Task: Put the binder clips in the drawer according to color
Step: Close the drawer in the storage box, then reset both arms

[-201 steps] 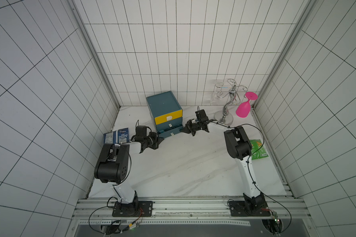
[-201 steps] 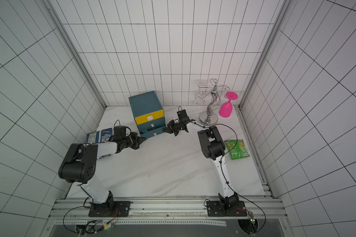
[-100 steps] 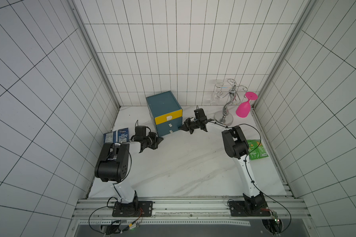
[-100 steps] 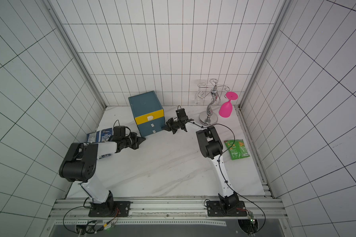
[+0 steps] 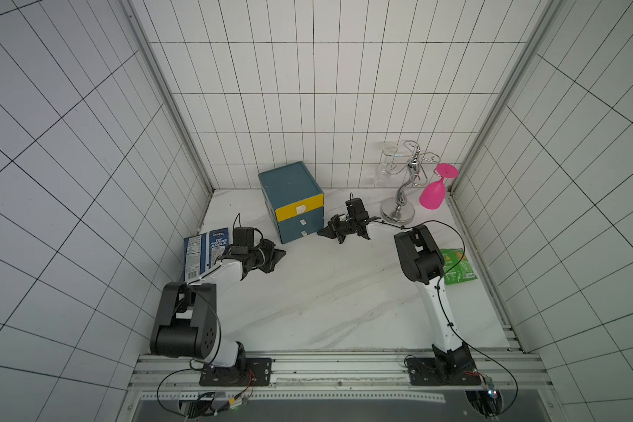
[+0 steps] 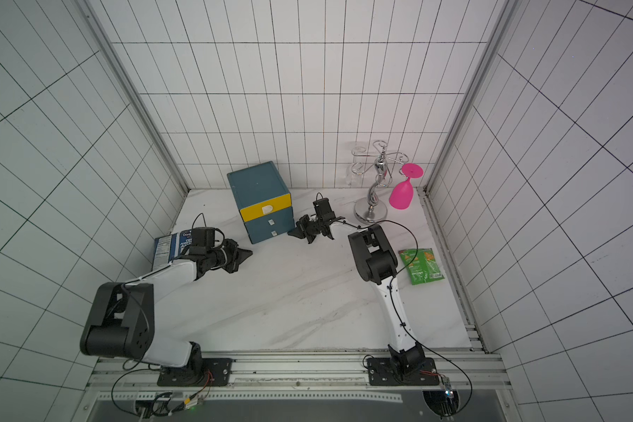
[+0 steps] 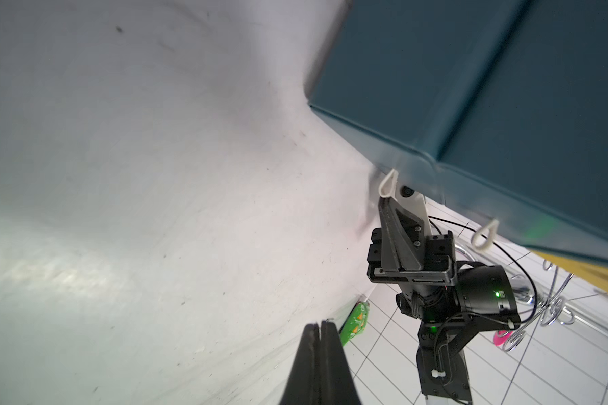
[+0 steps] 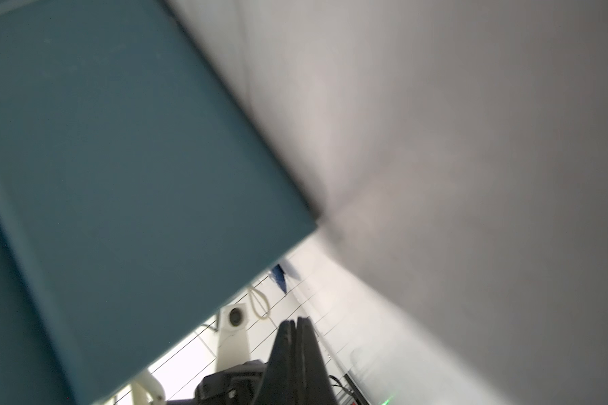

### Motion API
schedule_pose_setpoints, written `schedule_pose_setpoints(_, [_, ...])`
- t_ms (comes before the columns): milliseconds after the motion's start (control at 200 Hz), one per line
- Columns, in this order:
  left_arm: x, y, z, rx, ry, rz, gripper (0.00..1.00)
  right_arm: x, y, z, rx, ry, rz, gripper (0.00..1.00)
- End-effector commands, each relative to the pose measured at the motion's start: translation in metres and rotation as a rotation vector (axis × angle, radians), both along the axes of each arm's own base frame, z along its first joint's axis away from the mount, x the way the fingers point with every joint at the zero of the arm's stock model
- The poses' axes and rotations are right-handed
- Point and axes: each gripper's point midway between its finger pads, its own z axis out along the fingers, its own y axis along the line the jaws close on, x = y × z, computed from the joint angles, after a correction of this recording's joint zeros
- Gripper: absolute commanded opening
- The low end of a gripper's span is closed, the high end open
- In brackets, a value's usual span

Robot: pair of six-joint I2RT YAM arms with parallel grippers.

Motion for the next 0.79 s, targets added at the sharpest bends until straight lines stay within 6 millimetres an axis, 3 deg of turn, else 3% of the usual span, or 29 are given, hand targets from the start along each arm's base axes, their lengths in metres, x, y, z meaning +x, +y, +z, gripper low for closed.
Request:
schedule_pose_setpoints(0, [-0.012,0.018,0.027,0.146,-0.052,-0.041,0.00,-0.024,-0.012,0.046,-0.048,-0.169,0.100,0.00])
schedule_pose_setpoints(80, [-0.020,0.027,0.052,0.239,-0.092,-0.068,0.05,-0.049,-0.039,0.049,-0.175,-0.233,0.176,0.00])
schedule_pose_setpoints(160, [-0.028,0.040,0.077,0.356,-0.132,-0.078,0.14,-0.074,-0.076,0.049,-0.349,-0.306,0.243,0.07])
schedule_pose_setpoints(285, [-0.037,0.065,0.114,0.541,-0.216,-0.051,0.36,-0.101,-0.137,0.053,-0.597,-0.423,0.270,0.28])
schedule_pose_setpoints(385, [-0.042,0.087,0.144,0.684,-0.314,0.023,0.43,-0.113,-0.178,0.068,-0.748,-0.524,0.256,0.37])
schedule_pose_setpoints(595, [-0.062,0.133,0.187,1.006,-0.485,0.183,0.55,-0.120,-0.230,0.137,-0.907,-0.786,0.130,0.41])
schedule_pose_setpoints(650, [-0.066,0.139,0.194,1.055,-0.544,0.217,0.70,-0.120,-0.244,0.161,-0.946,-0.860,0.065,0.43])
schedule_pose_setpoints(790, [-0.074,0.141,0.201,1.183,-0.721,0.222,0.81,-0.127,-0.281,0.212,-1.031,-1.016,-0.099,0.64])
